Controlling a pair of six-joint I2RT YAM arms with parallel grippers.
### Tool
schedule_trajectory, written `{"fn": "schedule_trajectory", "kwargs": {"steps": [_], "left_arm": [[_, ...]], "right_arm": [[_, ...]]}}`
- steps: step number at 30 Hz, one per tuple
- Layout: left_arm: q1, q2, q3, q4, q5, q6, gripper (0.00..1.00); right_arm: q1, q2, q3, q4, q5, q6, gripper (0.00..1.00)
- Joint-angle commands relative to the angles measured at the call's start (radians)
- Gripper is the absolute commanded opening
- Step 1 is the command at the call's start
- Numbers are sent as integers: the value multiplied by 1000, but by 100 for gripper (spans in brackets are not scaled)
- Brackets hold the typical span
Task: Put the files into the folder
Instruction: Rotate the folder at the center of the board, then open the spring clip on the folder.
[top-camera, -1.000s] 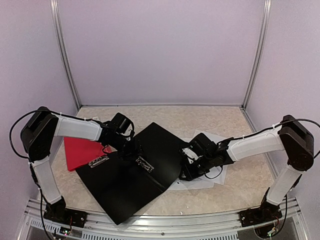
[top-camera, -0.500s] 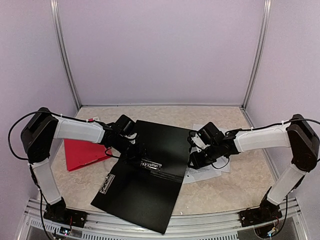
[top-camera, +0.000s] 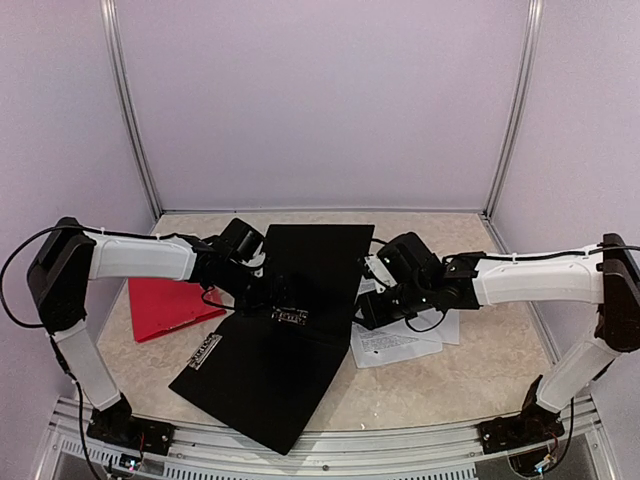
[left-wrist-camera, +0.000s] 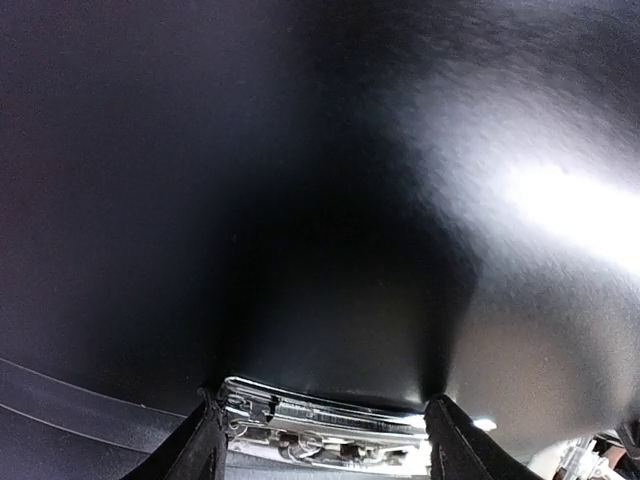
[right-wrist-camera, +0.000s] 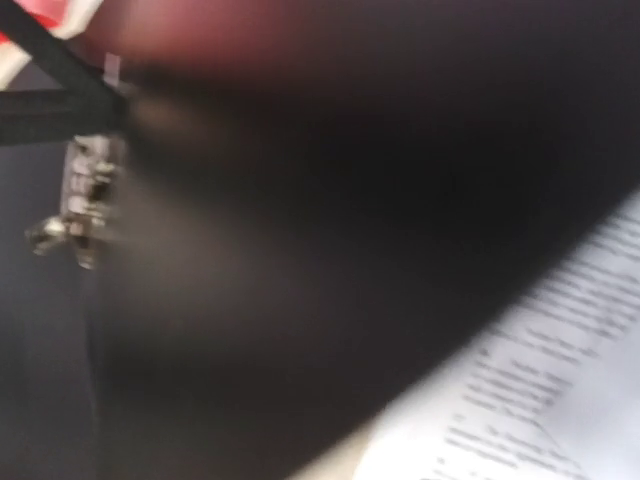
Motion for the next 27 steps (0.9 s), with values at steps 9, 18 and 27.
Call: {"fn": "schedule_trajectory", "kwargs": {"steps": [9, 18, 27], "left_arm": [[20, 55, -15, 98, 86, 1, 63], [12, 82, -22, 129, 105, -21, 62], [42, 48, -69, 175, 107, -25, 67]], "right_arm": [[-45, -112, -27, -260, 193, -2, 41], [-27, -69, -25, -38, -7, 8, 38], [-16, 191, 33, 240, -182, 44, 37]]}}
